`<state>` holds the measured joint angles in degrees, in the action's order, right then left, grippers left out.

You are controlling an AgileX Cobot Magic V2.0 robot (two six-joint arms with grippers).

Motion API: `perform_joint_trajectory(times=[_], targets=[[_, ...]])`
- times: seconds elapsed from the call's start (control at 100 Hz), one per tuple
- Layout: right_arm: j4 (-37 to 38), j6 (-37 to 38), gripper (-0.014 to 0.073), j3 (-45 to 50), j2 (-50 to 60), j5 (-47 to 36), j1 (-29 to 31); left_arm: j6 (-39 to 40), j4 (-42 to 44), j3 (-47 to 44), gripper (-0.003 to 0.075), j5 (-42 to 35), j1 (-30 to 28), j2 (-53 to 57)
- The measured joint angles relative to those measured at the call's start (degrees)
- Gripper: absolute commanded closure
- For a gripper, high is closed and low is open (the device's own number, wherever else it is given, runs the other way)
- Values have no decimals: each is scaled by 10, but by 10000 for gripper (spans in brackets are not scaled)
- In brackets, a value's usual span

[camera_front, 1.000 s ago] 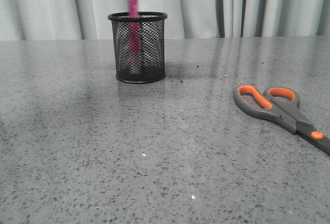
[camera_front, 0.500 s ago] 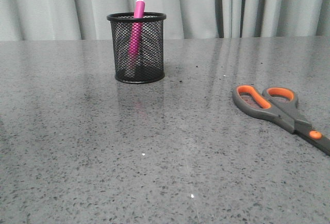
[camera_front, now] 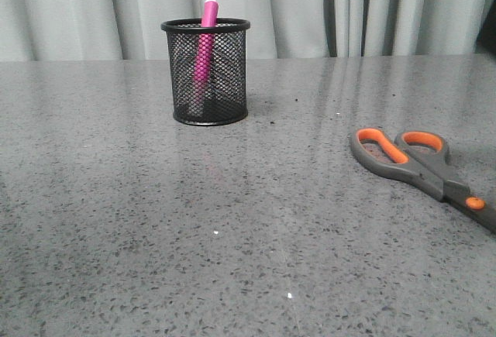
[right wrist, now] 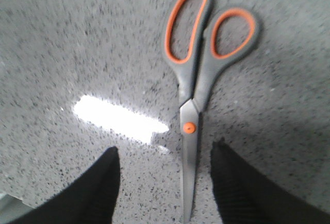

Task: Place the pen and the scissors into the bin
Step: 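Lower the right gripper onto the scissors and grasp them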

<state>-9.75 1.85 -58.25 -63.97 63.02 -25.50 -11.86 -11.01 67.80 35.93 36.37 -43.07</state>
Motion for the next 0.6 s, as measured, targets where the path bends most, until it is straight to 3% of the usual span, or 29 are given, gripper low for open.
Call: perform_joint_trajectory(times=[0.21, 0.6], targets=[[40, 52, 139, -26, -82, 6, -56, 0, 14, 0, 424, 8, 0, 31], [90, 81, 139, -55, -188, 12, -57, -1, 17, 0, 424, 54, 0, 33]])
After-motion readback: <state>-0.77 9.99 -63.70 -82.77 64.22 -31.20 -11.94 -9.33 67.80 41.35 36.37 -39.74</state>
